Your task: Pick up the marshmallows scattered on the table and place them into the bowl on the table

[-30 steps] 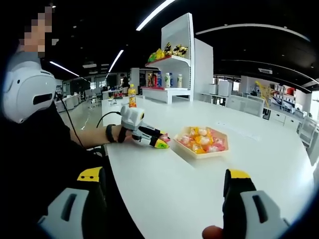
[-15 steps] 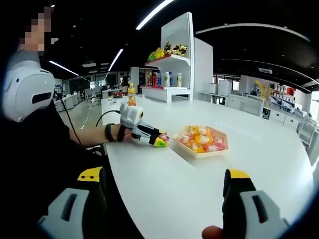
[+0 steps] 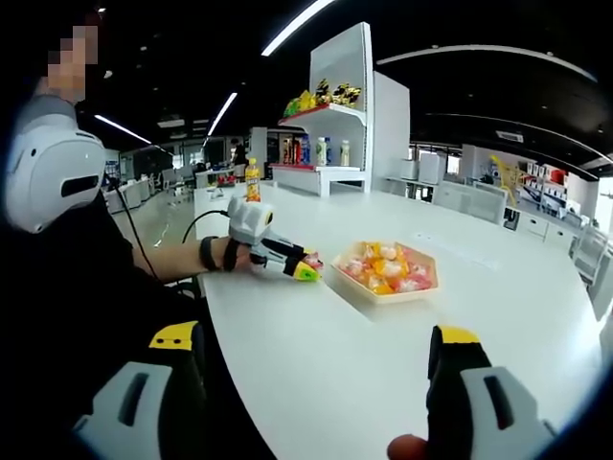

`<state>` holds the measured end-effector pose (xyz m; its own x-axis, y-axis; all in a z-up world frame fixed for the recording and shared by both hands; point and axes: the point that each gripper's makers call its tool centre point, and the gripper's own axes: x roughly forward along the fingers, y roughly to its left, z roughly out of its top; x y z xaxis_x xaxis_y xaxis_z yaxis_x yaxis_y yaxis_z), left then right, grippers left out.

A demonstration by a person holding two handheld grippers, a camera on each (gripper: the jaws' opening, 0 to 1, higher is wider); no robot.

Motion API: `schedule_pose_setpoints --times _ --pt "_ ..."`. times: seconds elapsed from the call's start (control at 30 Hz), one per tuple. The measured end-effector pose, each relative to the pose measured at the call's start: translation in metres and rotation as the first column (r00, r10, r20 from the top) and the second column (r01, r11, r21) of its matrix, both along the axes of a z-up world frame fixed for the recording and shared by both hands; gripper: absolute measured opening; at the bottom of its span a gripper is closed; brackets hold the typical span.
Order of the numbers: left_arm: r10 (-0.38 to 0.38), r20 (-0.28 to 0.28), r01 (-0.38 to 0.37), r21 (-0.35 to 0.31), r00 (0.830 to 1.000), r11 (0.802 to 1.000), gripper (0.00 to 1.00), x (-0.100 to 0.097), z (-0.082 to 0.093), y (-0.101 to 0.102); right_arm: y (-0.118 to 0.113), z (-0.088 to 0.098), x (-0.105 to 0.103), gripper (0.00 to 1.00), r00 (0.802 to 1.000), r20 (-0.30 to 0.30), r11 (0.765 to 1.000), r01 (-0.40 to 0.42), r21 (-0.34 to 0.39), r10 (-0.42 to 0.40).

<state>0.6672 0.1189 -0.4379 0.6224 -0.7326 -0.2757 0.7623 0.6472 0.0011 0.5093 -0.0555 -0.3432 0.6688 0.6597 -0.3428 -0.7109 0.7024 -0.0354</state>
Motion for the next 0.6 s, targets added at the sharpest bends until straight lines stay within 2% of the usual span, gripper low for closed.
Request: schedule_pose_setpoints --times 0.2,0.3,0.43,0.5,0.6 --pt "-0.029 0.002 0.029 -0.048 1.0 0.998 0.26 -0.017 0.017 0.004 -0.001 0.001 0.001 0.93 1.0 0.003 1.0 0.005 -0.002 -0.005" --pt "-0.041 0.032 0.043 -0.07 0.999 0.997 0.26 -0.029 0.036 0.01 0.0 0.001 0.001 0.93 1.0 0.004 1.0 0.004 -0.001 -0.004" --pt "-0.049 0.091 0.052 -0.04 0.995 0.998 0.26 -0.04 0.055 0.017 0.002 0.0 0.001 0.93 1.0 0.002 1.0 0.002 -0.003 -0.002" --pt "-0.057 0.102 0.06 -0.029 0.993 0.998 0.26 -0.049 0.064 0.02 0.003 0.0 0.0 0.93 1.0 0.001 1.0 -0.001 -0.004 0.001" --pt "-0.115 0.126 0.119 -0.026 0.985 0.993 0.26 -0.065 0.076 0.017 0.003 0.0 0.0 0.93 1.0 0.002 1.0 -0.002 -0.006 0.002"
